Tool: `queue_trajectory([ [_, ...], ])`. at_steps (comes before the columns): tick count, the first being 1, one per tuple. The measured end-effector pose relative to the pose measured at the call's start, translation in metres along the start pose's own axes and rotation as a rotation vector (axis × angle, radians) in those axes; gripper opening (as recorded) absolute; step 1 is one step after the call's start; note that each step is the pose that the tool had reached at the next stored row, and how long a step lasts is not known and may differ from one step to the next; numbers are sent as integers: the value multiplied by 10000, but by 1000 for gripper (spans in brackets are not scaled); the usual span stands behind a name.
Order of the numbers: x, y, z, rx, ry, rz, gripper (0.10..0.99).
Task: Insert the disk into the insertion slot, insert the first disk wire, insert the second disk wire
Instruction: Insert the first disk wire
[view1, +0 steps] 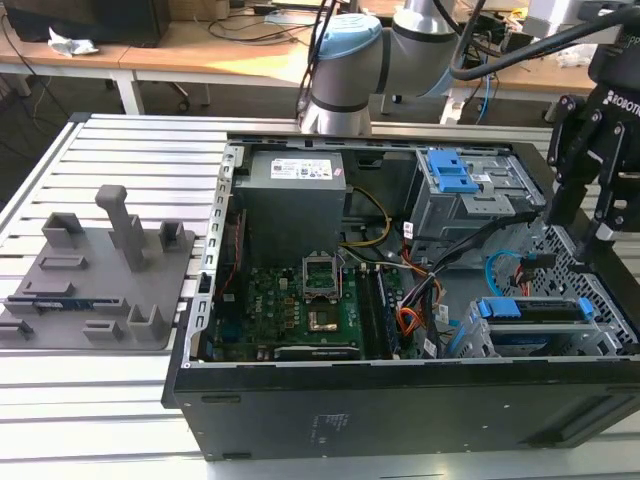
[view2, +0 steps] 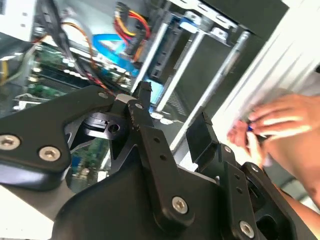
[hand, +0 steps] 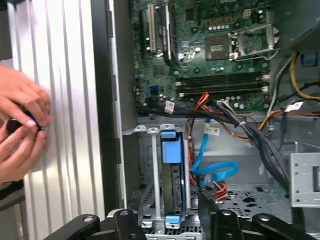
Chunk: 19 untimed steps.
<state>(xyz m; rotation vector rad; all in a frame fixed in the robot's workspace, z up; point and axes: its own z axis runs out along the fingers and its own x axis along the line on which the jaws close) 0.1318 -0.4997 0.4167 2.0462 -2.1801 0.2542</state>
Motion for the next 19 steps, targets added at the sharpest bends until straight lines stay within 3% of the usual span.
queue_trajectory([
  [2,-23,-23,-2,16,338,-6,561],
  [9,-113,-130,28,9,357,26,561],
  [11,-206,-157,32,9,355,26,561],
  [12,-330,-192,35,9,356,25,561],
  [14,-434,-205,39,11,379,24,561],
  [15,-524,-201,47,12,406,25,561],
  [19,-580,-191,95,-16,433,147,561],
])
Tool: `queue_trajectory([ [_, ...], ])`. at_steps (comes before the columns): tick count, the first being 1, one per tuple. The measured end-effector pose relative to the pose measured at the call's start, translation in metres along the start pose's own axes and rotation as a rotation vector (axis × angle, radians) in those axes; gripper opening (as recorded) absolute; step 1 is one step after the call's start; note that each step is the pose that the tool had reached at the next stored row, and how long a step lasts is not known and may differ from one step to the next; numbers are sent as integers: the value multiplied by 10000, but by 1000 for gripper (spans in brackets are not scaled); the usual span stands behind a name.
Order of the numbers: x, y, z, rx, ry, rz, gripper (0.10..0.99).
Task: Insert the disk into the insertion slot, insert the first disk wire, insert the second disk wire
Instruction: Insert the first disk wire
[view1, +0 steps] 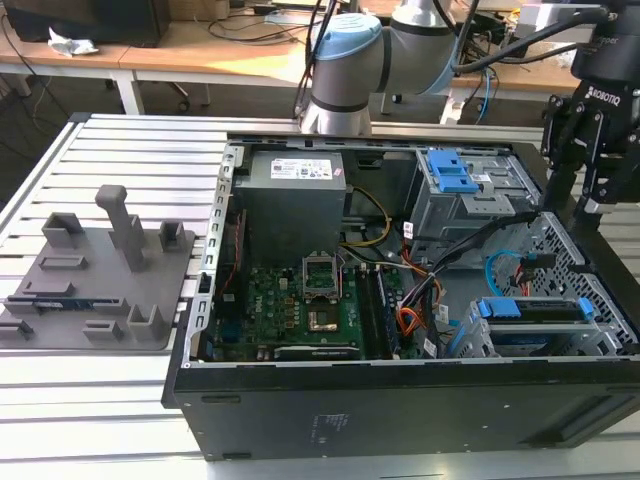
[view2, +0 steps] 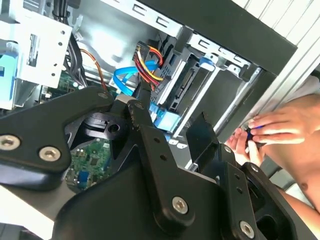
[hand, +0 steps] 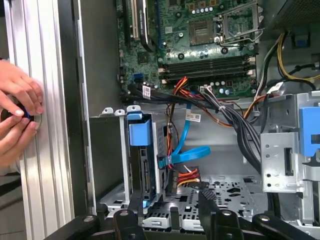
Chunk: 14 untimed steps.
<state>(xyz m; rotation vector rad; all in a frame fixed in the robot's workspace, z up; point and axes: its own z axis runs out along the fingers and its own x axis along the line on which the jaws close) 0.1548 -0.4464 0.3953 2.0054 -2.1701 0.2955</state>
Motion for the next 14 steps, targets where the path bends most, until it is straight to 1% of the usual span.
queue_trajectory([
  [3,-9,7,33,-55,65,224,561],
  [4,-11,7,41,-69,100,295,561],
  [5,-13,10,49,-63,158,365,561],
  [6,-15,17,57,54,172,411,561],
  [7,-15,29,62,206,179,454,561],
  [8,-15,46,66,402,192,508,561],
  [9,-14,60,69,527,209,541,561],
  [10,-14,75,71,564,236,550,561],
  [11,-14,108,80,572,302,548,561],
  [13,-19,113,101,578,358,540,561],
  [14,-28,116,137,582,380,532,561],
])
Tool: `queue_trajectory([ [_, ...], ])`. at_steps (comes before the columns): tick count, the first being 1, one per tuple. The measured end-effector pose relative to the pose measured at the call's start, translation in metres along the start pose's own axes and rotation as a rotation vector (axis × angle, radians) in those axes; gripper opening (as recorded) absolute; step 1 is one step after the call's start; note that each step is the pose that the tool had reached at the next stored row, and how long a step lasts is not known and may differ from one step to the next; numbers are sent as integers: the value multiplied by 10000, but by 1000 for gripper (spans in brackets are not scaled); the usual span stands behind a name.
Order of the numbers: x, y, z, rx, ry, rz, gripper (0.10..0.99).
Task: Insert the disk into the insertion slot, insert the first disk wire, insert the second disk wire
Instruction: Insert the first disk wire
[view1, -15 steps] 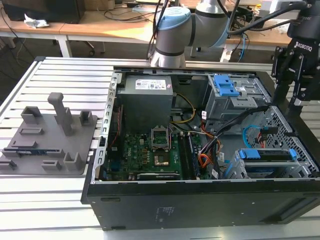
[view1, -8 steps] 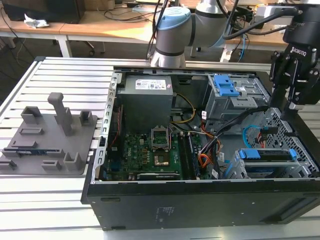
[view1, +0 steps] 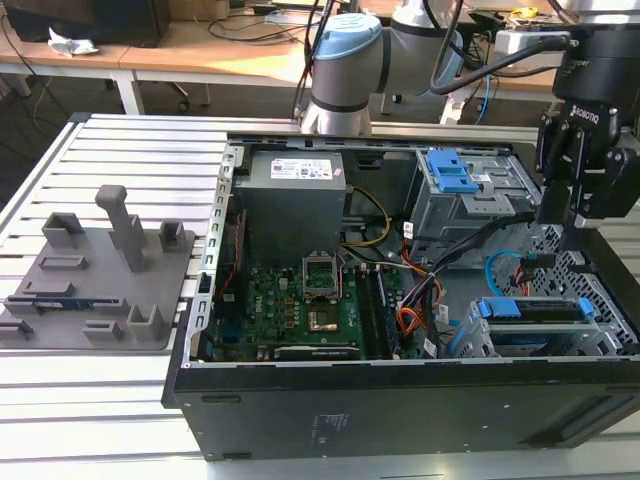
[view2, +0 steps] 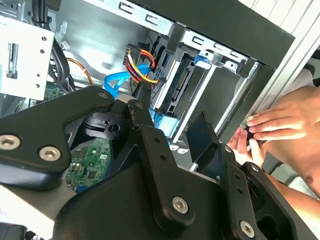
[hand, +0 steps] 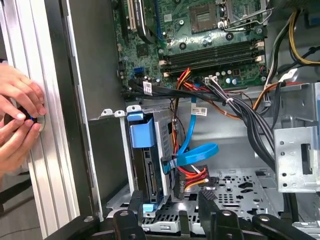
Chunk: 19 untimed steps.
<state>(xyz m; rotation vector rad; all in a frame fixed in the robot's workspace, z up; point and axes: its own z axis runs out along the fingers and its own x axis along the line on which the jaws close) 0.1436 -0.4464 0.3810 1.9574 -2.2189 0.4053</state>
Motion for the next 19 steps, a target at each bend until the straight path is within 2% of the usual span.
queue_trajectory([
  [5,-15,7,50,-39,143,-32,561],
  [7,-31,12,100,-31,220,-39,561],
  [12,-64,22,186,-16,327,-46,561],
  [14,-118,31,203,-7,398,-50,561],
  [16,-206,42,198,3,470,-56,561],
  [17,-250,48,194,13,535,-62,561],
  [19,-264,50,197,28,631,-76,561],
])
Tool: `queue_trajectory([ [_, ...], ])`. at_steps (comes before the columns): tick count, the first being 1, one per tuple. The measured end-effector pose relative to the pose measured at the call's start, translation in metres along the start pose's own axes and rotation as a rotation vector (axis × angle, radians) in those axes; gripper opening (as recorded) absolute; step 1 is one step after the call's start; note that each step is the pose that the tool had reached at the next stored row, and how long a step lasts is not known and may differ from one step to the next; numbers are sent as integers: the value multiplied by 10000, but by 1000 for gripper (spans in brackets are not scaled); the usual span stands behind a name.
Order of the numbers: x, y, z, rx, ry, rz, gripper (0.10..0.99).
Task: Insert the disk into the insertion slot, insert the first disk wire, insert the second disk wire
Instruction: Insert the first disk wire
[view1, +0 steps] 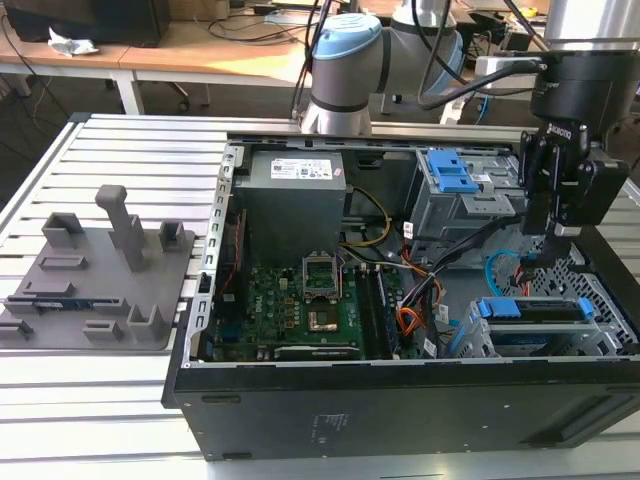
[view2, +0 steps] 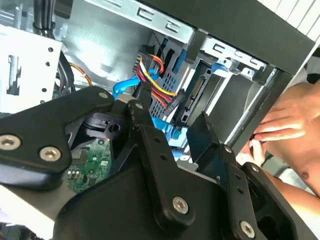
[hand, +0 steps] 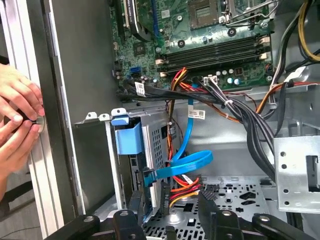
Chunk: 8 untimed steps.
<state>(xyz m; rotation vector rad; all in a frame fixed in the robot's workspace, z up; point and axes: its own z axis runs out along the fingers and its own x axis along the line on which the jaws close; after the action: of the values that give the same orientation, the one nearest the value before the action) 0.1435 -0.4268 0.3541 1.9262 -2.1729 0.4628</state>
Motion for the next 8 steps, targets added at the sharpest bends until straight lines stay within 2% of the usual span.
queue_trajectory([
  [3,-1,0,8,11,65,-12,561],
  [8,-16,5,53,47,347,-27,561],
])
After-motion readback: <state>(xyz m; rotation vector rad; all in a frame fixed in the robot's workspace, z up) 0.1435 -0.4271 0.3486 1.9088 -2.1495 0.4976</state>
